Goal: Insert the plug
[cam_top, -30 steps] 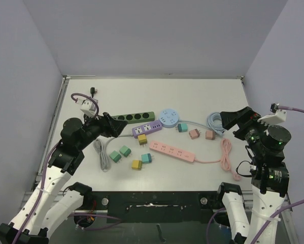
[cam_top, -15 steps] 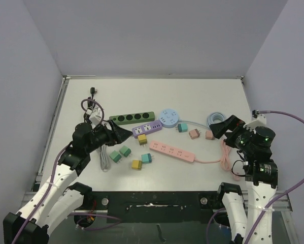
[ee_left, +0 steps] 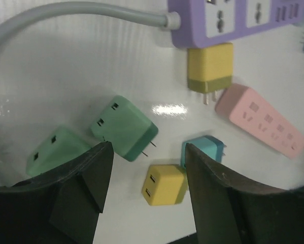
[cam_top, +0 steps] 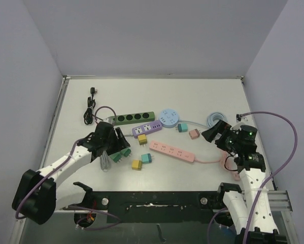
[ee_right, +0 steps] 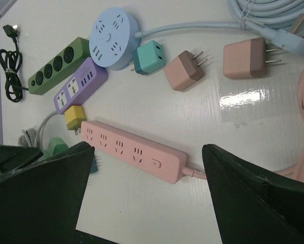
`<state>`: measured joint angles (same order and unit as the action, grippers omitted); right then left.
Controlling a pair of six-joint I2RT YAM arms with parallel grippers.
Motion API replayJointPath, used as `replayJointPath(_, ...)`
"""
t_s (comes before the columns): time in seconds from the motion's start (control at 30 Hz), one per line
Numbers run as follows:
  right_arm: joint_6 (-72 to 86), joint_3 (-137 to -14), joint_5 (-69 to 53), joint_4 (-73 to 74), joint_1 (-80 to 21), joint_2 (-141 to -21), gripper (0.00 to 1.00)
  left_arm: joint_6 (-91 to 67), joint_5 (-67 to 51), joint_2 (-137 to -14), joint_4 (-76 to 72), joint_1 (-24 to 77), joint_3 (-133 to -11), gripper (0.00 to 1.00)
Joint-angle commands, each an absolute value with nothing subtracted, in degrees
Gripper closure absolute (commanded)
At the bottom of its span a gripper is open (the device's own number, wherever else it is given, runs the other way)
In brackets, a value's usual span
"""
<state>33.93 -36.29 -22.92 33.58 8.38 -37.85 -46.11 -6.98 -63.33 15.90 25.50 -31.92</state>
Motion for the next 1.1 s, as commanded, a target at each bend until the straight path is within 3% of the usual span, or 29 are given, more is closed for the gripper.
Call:
replayJointPath(0.0, 35.3, -36.3, -18.0, 24.0, 1.4, -43.5, 0.09, -51.4, 7.7, -70.1, 18.8, 26.9, -37.4, 0.43)
replayJointPath(0.3, 35.2, -40.3, -4.3, 20.3, -13.2, -56.9, 0.08, -56.9, 8.7, -79.0, 17.7, 28.0, -41.3, 0.43)
replayJointPath(0.73, 35.1, -38.8, -4.3, 13.6, -17.6, -62.9, 0.06, -58.1, 14.3, -83.1, 27.1, 33.0, -45.3, 0.39)
replayJointPath(1.07, 33.8, -37.9, -5.3, 12.1, -17.7, -62.6, 0.05, -61.2, 9.9, -87.7, 24.4, 34.3, -46.4, 0.42)
